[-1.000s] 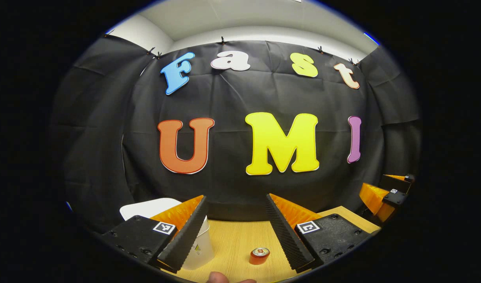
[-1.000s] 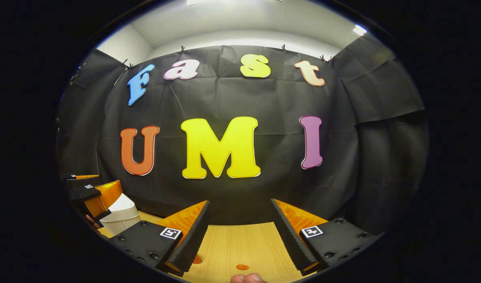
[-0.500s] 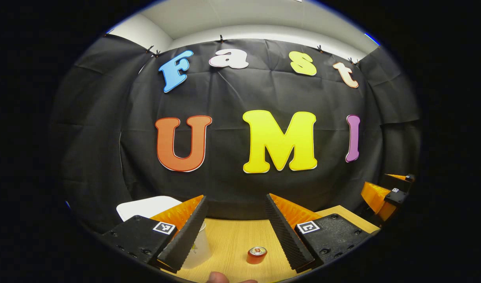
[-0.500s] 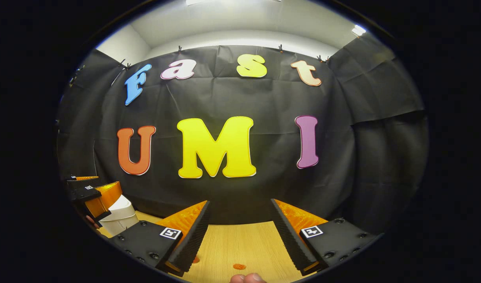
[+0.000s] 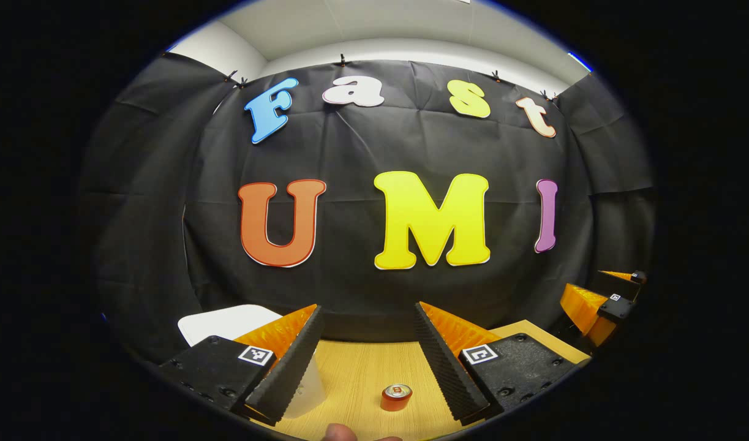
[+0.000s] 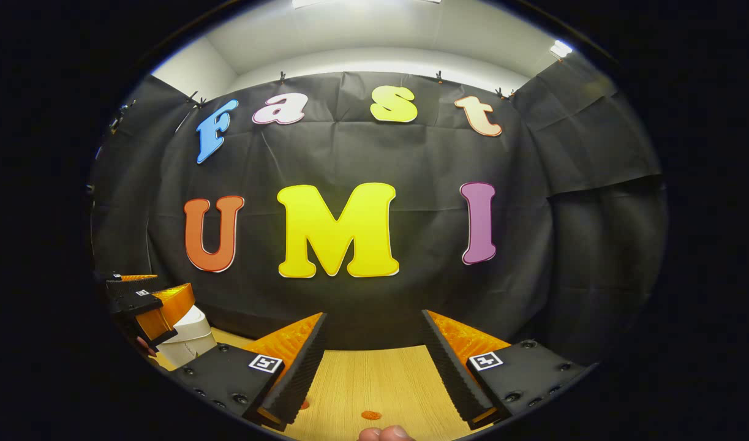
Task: Press the lid of the desktop garbage bin to open it, pick up the crumpled paper on the desktop and throw it into the bin, then pick up the pop can on the desktop and drop it into the bin, and finally close the garbage bin lid.
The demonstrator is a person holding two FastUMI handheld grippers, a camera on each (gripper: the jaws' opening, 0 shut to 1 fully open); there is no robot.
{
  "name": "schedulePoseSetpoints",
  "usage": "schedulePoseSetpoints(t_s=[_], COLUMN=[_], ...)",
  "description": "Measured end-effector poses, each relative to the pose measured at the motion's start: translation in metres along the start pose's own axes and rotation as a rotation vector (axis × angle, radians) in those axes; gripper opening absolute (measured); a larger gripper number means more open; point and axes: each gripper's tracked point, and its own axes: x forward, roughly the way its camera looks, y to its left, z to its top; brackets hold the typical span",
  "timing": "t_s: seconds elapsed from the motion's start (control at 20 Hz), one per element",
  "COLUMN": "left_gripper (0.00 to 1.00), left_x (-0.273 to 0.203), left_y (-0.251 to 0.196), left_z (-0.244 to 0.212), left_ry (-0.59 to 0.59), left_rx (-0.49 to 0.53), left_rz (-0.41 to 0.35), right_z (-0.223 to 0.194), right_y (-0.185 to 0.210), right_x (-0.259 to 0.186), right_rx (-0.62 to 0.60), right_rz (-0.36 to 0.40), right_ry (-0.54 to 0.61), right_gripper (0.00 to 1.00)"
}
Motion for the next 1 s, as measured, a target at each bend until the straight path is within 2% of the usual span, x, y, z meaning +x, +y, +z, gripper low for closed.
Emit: schedulePoseSetpoints(t_s=[0.4, 0.9, 0.95, 1.0], left_gripper=[0.96, 0.93, 0.98, 0.87], left_x=[0.006, 0.018, 0.019, 0.02], left_y=[0.002, 0.036, 0.038, 0.039], left_z=[-0.008, -0.007, -0.005, -0.005], left_ry=[0.014, -0.012, -0.017, -0.022], left_rx=[-0.012, 0.026, 0.027, 0.029], left_rz=[0.02, 0.112, 0.113, 0.116], right_z=[-0.002, -0.007, -0.007, -0.006], right_y=[-0.005, -0.013, -0.014, -0.013], right_x=[0.005, 0.011, 0.012, 0.011], right_rx=[0.0, -0.022, -0.026, -0.029], right_rz=[0.004, 0.005, 0.004, 0.006], right_ry=[0.001, 0.013, 0.012, 0.009], right_gripper=[0.94, 0.92, 0.92, 0.92])
